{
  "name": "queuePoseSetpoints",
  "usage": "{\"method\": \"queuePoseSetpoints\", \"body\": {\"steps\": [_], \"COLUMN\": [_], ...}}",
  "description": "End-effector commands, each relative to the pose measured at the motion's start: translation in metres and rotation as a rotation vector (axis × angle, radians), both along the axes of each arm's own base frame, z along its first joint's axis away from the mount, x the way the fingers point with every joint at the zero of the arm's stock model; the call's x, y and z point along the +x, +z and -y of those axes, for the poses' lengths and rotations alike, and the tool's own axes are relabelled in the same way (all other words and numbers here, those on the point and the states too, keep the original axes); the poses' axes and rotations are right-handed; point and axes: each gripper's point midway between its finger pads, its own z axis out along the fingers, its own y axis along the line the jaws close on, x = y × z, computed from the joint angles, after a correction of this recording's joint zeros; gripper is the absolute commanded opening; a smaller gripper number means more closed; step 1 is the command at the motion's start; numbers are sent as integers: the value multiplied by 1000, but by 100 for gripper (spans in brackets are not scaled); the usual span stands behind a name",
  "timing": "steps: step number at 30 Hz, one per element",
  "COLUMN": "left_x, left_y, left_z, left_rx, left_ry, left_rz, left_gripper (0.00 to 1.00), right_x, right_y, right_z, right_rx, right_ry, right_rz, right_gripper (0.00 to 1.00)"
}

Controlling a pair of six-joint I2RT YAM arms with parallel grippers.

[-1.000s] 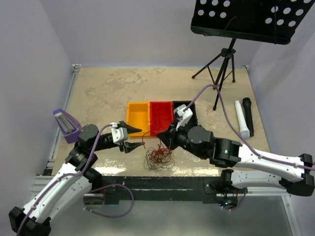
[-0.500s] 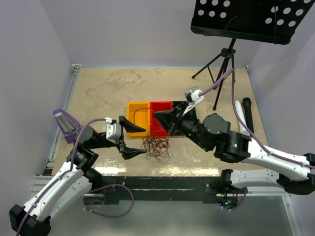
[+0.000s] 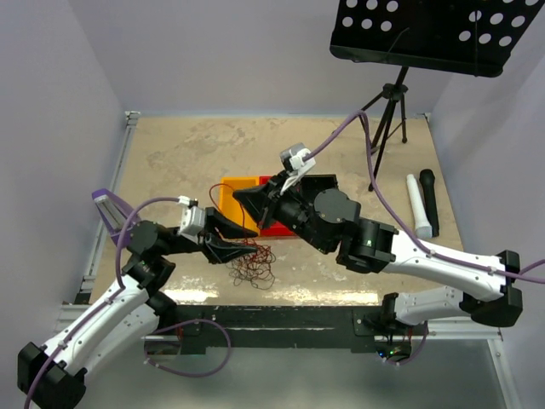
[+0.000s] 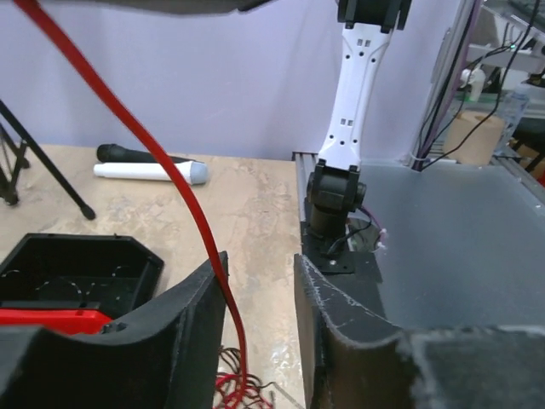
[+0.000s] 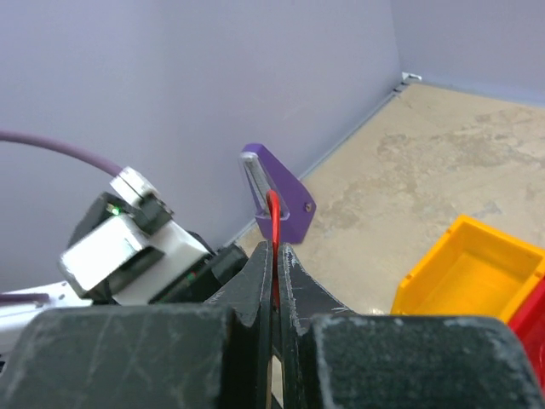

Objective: Untangle the cables
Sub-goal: Untie the cable.

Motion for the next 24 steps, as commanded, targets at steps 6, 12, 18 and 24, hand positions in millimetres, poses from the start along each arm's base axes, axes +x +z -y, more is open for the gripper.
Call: {"method": "queuePoseSetpoints", "body": {"steps": [6, 12, 18, 24], "left_x": [18, 18, 16, 19], "left_y": [-26, -40, -61, -85], "left_z": [0, -1, -3, -5], "left_rx": [60, 99, 160, 218], "left_ry": [95, 92, 74, 81], "left_rz": [84, 106, 134, 218], "left_gripper": [26, 26, 25, 20], "right_x": [-6, -8, -11, -16], "right_y": [113, 153, 180, 213], "right_z": [23, 47, 72, 87], "right_rx": [225, 286, 337, 391], "right_ry": [-6, -40, -70, -74], "right_rz": [139, 185, 219, 257], "right_gripper": [0, 0, 0, 0]}}
